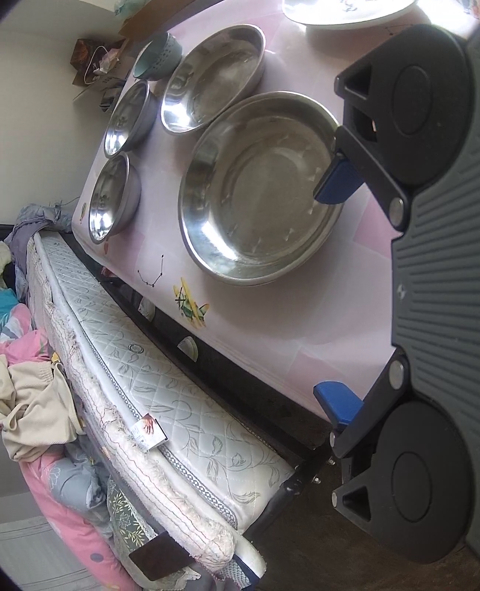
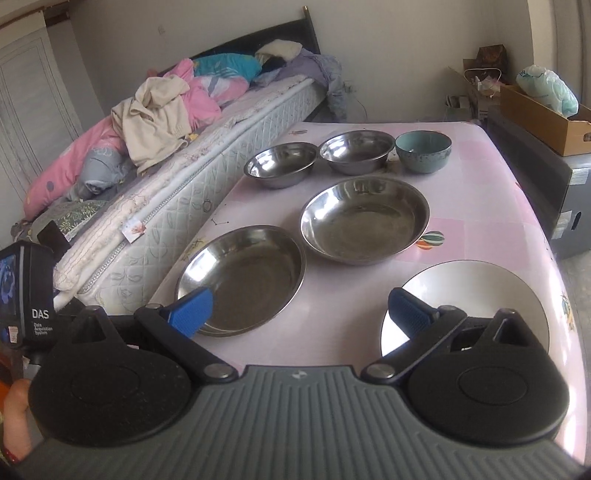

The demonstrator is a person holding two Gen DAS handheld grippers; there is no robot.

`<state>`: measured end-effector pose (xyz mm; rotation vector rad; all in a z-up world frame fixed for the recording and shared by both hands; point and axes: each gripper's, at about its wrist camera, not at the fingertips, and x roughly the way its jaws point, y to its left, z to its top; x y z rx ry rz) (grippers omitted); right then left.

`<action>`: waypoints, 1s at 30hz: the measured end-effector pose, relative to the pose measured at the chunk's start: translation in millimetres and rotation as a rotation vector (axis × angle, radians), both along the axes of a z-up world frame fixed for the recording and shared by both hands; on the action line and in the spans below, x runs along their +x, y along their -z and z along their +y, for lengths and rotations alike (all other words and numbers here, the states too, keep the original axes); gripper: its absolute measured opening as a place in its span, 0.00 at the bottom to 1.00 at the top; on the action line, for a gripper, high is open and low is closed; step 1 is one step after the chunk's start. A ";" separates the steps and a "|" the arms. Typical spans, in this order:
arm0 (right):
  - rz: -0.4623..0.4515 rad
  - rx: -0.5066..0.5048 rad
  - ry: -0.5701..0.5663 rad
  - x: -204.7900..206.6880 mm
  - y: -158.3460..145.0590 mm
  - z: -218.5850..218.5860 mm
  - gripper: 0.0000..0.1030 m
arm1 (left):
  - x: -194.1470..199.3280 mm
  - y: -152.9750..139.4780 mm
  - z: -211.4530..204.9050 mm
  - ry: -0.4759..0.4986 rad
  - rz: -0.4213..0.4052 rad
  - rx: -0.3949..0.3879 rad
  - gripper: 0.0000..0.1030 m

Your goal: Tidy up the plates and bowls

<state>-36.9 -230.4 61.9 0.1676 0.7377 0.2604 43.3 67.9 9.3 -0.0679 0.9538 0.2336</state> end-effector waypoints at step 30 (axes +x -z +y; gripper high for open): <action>-0.006 -0.386 -0.272 230.0 -16.1 71.4 0.99 | 141.7 1.7 79.9 -0.082 -0.053 0.037 1.00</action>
